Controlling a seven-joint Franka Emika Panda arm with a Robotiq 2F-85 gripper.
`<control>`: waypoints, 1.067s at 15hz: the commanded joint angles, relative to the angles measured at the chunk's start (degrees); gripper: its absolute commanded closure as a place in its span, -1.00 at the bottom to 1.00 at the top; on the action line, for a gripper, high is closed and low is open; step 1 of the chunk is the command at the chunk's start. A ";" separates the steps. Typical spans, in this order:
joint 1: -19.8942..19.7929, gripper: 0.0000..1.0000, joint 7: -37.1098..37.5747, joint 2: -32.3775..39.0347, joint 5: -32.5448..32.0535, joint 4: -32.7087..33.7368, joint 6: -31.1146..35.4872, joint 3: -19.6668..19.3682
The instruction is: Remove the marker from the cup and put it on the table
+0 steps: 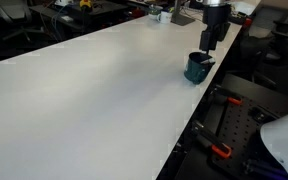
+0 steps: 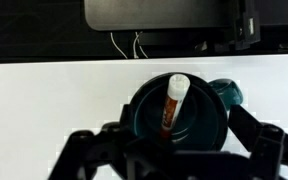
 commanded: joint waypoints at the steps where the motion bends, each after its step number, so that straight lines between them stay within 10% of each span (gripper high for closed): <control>1: 0.12 -0.39 -2.56 1.16 1.86 -0.30 0.79 -0.10; 11: -0.23 0.95 -3.11 2.87 1.93 0.13 0.14 -0.32; 16: -0.04 0.90 -1.88 1.07 2.13 0.66 -3.54 -0.02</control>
